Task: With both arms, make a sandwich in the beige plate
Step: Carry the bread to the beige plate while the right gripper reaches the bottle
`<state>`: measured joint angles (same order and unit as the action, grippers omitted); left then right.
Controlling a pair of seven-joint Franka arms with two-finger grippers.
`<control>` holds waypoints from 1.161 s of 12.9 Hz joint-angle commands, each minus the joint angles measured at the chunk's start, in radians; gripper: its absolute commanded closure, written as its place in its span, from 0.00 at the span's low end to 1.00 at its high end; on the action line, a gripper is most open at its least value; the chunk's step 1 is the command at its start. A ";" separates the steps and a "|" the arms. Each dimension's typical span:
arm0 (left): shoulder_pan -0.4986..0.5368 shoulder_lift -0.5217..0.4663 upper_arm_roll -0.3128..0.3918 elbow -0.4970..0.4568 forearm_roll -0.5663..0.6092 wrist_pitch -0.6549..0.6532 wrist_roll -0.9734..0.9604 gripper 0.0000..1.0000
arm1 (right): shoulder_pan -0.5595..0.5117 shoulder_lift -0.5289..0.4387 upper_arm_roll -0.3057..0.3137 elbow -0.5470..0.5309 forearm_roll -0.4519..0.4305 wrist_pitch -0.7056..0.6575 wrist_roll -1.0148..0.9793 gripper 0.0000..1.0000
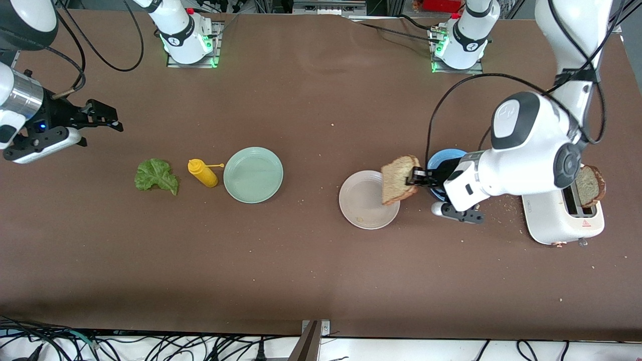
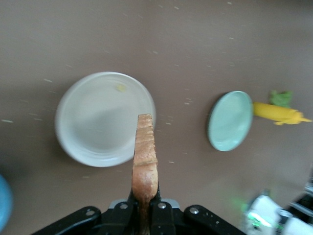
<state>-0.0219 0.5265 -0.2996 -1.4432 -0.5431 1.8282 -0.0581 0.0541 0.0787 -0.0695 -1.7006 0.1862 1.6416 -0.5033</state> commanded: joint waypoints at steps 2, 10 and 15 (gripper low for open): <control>-0.076 0.148 0.011 0.052 -0.170 0.092 0.052 1.00 | 0.000 0.059 -0.045 0.004 0.102 -0.034 -0.307 0.00; 0.003 0.236 0.017 0.041 -0.175 0.140 0.369 1.00 | -0.146 0.373 -0.055 0.013 0.485 -0.080 -1.120 0.00; 0.003 0.300 0.017 0.035 -0.176 0.140 0.486 1.00 | -0.181 0.533 -0.055 0.009 0.683 -0.120 -1.441 0.00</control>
<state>-0.0151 0.8101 -0.2859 -1.4172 -0.6850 1.9767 0.3809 -0.1109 0.5839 -0.1273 -1.7136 0.8142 1.5644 -1.8553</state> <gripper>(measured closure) 0.903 0.000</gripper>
